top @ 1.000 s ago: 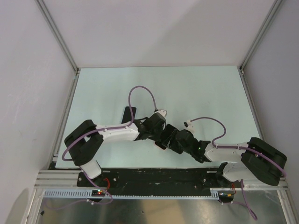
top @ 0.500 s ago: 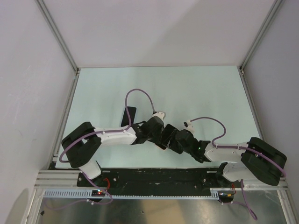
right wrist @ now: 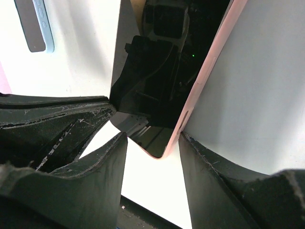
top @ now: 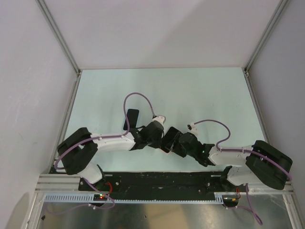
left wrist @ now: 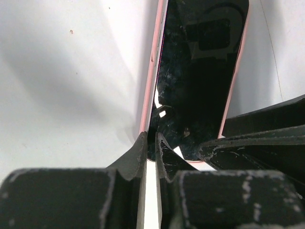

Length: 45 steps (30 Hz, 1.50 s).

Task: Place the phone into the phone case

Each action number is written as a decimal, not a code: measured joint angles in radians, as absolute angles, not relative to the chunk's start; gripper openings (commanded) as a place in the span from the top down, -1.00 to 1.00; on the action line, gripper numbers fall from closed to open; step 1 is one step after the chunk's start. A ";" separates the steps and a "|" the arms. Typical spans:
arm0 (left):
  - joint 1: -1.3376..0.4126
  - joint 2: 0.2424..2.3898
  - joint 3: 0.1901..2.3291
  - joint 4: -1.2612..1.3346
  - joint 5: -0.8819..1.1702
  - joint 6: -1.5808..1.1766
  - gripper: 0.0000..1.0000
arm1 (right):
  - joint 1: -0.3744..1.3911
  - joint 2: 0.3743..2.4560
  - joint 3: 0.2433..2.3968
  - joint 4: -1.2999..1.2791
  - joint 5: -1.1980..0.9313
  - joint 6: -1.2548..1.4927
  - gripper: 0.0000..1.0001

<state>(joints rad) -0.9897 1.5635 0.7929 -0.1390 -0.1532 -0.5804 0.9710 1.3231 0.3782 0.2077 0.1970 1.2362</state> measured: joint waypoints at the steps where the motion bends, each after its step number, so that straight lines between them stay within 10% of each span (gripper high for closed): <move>1: -0.990 1.559 0.788 -0.139 -0.152 -0.582 0.78 | 0.971 1.324 0.378 0.208 0.197 1.236 -0.07; 45: -1.053 1.607 0.767 -0.077 -0.293 -0.640 1.00 | 0.866 1.177 0.408 -0.011 0.220 1.110 -0.18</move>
<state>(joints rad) -1.0531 1.6073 0.7666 -0.0772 -0.2932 -0.6399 0.8661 1.1774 0.4076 -0.0109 0.2203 1.1103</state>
